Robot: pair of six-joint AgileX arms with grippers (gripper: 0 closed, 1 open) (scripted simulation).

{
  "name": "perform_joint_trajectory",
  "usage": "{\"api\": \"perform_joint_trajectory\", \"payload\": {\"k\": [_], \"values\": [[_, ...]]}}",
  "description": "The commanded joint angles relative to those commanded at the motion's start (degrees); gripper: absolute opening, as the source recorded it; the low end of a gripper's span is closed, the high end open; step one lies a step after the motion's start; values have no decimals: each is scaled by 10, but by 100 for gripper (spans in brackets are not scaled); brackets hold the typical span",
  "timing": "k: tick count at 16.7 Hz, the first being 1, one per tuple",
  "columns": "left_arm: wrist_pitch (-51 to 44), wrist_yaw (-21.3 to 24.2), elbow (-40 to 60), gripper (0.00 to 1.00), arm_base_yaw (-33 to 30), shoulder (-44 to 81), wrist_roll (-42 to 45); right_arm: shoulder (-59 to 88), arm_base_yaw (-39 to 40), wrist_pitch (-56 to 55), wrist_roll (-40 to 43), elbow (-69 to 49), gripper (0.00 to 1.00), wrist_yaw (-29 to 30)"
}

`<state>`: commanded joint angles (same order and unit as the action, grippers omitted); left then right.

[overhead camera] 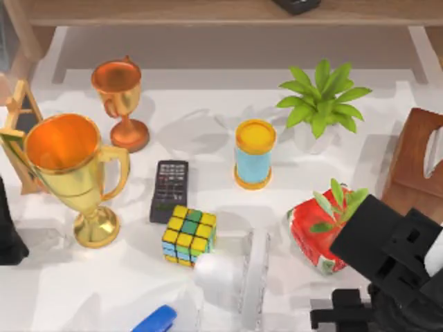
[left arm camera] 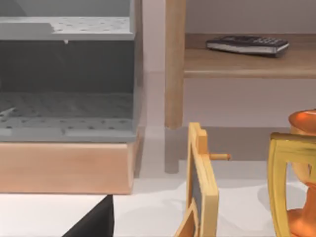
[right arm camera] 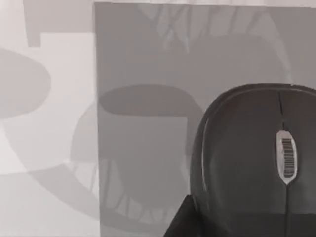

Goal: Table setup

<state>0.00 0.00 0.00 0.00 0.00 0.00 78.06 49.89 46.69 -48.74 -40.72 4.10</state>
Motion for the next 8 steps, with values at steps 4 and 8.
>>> {"api": "perform_joint_trajectory", "payload": {"k": [4, 8], "values": [[0, 0, 0, 100, 0, 0, 0, -9, 1, -4, 1, -5, 0, 0], [0, 0, 0, 100, 0, 0, 0, -17, 2, -9, 2, -10, 0, 0]]}}
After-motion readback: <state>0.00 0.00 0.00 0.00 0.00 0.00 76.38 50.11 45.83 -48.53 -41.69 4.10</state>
